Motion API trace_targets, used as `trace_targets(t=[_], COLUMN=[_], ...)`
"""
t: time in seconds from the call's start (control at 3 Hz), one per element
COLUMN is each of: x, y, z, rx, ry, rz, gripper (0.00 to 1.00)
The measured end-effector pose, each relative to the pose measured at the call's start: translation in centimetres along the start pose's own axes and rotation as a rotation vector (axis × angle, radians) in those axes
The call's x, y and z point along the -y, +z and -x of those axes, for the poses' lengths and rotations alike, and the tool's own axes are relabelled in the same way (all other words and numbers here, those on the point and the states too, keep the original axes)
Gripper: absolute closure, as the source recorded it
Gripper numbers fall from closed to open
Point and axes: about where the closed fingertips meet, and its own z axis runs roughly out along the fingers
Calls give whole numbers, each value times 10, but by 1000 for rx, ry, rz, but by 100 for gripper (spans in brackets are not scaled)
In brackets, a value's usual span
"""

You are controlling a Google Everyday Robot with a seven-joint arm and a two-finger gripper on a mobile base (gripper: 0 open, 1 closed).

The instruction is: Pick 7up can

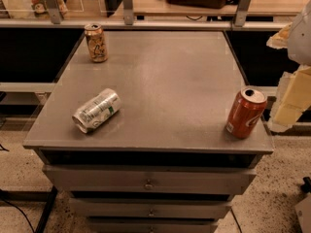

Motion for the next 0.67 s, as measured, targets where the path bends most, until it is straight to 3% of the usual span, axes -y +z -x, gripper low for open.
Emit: trace_targets(t=[0.67], x=[6], y=[0], z=[10], rx=[3], ry=[-29], rz=[-19], gripper=[0])
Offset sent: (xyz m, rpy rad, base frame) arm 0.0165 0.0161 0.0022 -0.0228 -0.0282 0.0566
